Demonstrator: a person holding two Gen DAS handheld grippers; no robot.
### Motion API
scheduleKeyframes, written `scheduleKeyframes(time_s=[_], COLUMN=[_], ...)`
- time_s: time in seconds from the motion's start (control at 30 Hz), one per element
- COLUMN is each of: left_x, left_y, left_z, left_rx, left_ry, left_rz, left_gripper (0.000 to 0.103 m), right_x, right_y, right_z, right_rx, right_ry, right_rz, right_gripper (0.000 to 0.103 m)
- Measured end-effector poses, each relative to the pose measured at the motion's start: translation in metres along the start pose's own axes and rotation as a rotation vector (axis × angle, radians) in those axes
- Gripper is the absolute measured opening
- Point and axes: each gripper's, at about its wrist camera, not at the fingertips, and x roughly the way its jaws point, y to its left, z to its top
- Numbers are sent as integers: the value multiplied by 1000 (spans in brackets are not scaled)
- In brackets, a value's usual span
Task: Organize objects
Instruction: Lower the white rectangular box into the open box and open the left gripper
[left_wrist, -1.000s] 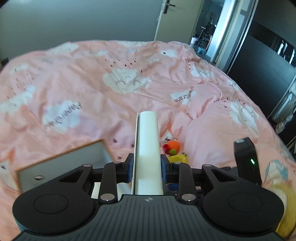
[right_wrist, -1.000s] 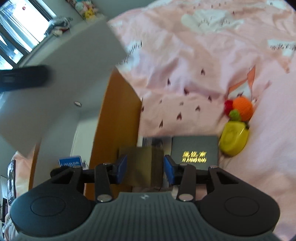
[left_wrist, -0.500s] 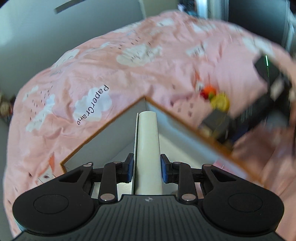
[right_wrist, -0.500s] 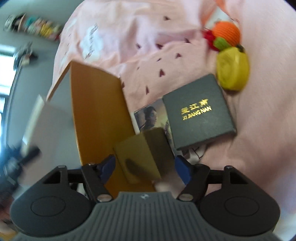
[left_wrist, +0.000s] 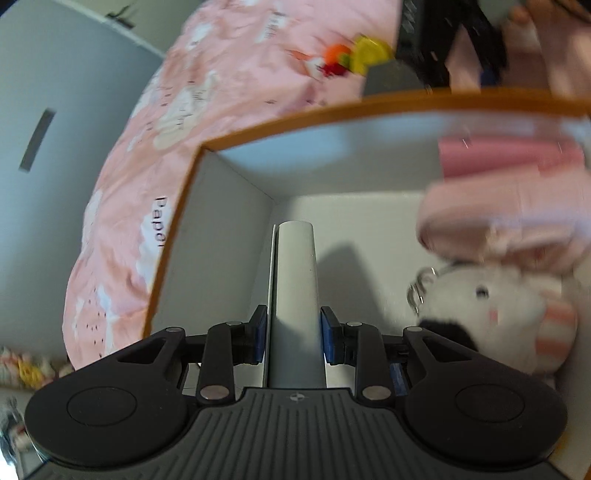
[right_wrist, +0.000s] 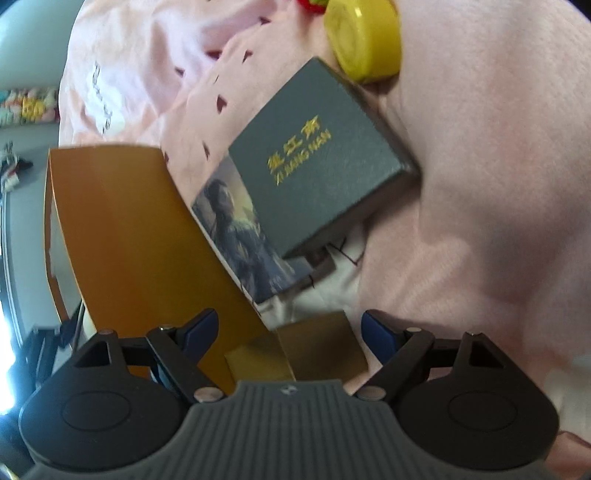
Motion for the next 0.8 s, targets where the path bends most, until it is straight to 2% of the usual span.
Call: scheduleKeyframes(time_s=[0.13,0.2,0.4,0.47,0.6,0.63,0.67,0.73,0.8], left_x=[1,1,8,11,21,23,24,25,30], left_y=[0,7,32,39,62,66,67,62,52], left_z=[-3,-1,-3,-4,-8,-8,-7,0,5], left_rx=[8,-43,-213,-249,-348,-354,-339,-265,-162], left_ry=[0,20,104,129,202,217,222,250,278], left_rz=[-29,-75,-281,-308,-377,-379,-370,-327,-298], left_gripper=[33,33,33,35,37,32,19,5,5], right_x=[-1,-3,-8,-7,-8,-9,-8,-8,-8], right_y=[14,24,56,62,47,46,45,45,42], right_z=[-6,-11,-28,-31,-30,-30,-29,-28,-28], right_rx=[-102,-171,-395,-425,-446,-444,-443,-441,-435], right_ry=[22,24,9,17,33,36,38,38,39], right_rz=[-52,-83,-163,-166,-162,-158,-154,-147,-138], right_gripper=[81,80,73,71,70,70,70,70,71])
